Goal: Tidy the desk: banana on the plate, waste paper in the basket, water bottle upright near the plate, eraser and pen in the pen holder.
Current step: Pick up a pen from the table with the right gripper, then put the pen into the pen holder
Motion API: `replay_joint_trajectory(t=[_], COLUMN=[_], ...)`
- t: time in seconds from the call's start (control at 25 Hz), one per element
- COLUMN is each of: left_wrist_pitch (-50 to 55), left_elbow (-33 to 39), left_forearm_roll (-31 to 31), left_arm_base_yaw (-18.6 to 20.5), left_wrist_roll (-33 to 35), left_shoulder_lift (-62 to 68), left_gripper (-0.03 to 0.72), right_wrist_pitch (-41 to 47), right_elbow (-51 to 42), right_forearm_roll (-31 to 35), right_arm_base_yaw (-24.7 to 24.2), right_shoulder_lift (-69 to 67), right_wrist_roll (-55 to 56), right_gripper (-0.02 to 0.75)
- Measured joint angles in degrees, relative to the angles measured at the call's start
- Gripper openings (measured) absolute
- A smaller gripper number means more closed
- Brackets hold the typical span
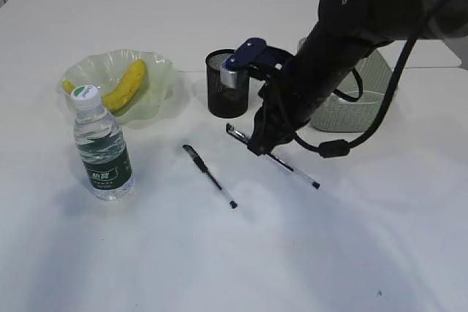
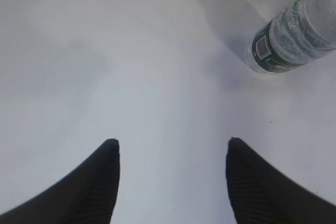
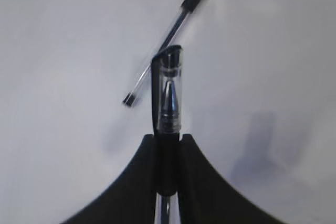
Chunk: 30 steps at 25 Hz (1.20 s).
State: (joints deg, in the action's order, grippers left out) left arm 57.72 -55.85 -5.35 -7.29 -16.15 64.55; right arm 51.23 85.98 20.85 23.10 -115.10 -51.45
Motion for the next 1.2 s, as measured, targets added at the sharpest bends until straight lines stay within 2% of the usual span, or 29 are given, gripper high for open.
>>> replay_joint_trajectory(t=[0.48, 0.84, 1.0, 1.2], left_wrist_pitch=[0.0, 0.0, 0.0, 0.0], left_elbow=[0.0, 0.0, 0.0, 0.0], left_forearm_roll=[0.0, 0.0, 0.0, 0.0], left_arm_base_yaw=[0.0, 0.0, 0.0, 0.0], left_wrist_roll=[0.0, 0.0, 0.0, 0.0], left_shoulder_lift=[0.0, 0.0, 0.0, 0.1], left_gripper=[0.447, 0.447, 0.447, 0.447], right_wrist_pitch=[-27.1, -49.1, -51.2, -48.2], right_elbow=[0.1, 0.2, 3.5, 11.1], right_forearm_roll=[16.8, 23.5, 24.0, 24.3], right_arm_base_yaw=[-1.1, -1.1, -1.1, -1.1], right_shoulder_lift=[0.5, 0.5, -1.1, -5.2], right_wrist_roll=[-7.6, -8.1, -8.1, -8.1], right_gripper=[0.054, 0.053, 0.053, 0.053])
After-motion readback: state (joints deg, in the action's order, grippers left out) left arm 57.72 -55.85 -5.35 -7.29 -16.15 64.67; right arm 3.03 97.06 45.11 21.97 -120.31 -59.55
